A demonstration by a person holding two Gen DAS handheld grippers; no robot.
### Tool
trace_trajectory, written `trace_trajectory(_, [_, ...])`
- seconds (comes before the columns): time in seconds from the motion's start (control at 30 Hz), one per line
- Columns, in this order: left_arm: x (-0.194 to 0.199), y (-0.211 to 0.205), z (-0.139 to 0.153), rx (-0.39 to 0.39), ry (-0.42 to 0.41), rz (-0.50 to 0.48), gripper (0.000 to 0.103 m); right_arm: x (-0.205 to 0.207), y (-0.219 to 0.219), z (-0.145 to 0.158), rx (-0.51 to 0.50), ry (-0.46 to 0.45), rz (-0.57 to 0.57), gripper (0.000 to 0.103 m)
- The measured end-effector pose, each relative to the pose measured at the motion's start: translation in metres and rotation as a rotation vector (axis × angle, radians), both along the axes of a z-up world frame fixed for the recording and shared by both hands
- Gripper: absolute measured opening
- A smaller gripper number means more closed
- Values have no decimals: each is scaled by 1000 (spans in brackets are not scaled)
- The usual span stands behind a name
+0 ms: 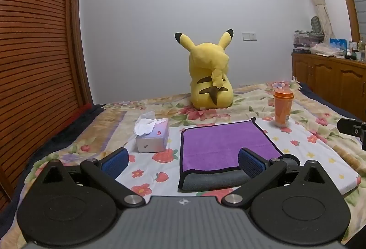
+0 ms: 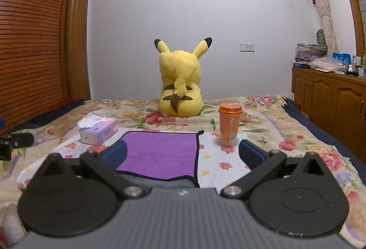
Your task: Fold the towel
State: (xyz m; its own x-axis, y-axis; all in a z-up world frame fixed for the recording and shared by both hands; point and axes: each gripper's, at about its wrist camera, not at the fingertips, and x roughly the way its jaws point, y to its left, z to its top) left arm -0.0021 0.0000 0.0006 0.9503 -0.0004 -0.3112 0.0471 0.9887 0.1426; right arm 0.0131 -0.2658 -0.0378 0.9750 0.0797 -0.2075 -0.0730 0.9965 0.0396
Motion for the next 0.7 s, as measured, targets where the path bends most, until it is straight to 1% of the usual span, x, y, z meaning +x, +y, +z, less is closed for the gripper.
trace_trajectory(0.7, [4,4,2,-5,3,2,103,1,-2,0,0,-1,-1,103])
